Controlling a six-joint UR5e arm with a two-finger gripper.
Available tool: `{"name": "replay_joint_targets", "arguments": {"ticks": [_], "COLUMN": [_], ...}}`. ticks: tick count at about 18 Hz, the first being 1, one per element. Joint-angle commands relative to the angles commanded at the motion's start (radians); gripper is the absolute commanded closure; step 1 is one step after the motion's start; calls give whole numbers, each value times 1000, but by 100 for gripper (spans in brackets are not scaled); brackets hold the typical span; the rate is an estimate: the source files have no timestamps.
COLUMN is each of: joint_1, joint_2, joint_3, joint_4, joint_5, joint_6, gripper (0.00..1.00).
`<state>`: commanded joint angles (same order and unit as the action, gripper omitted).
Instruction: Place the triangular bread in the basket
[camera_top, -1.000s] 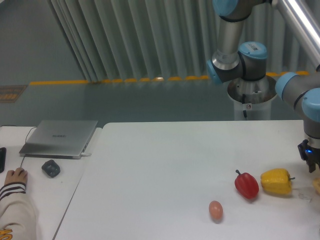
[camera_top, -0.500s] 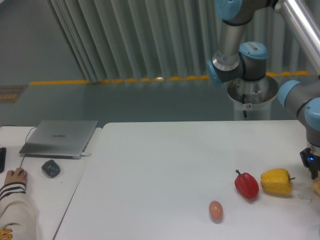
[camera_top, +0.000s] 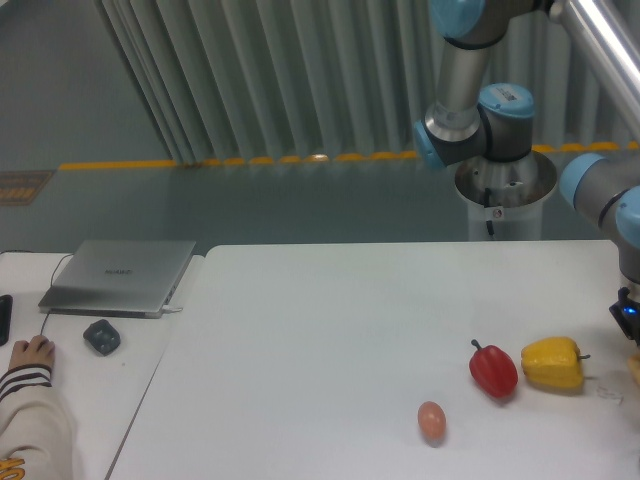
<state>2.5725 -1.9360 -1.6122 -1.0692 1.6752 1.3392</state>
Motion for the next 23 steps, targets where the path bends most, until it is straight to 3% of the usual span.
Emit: {"name": "replay_joint_targets", "arguments": {"ticks": [6, 8, 9, 12, 23], "joint_1": [-3, -3, -3, 3, 23], "joint_2": [23, 16, 6, -24, -46], "joint_3": [-11, -9, -9, 1, 12], "joint_4": [-8, -3, -2, 8, 15], "joint_5": [-32, -31, -29, -26, -26], "joint_6": [-5, 0, -3, 0, -2], "gripper": [100, 43, 41, 39, 40]}}
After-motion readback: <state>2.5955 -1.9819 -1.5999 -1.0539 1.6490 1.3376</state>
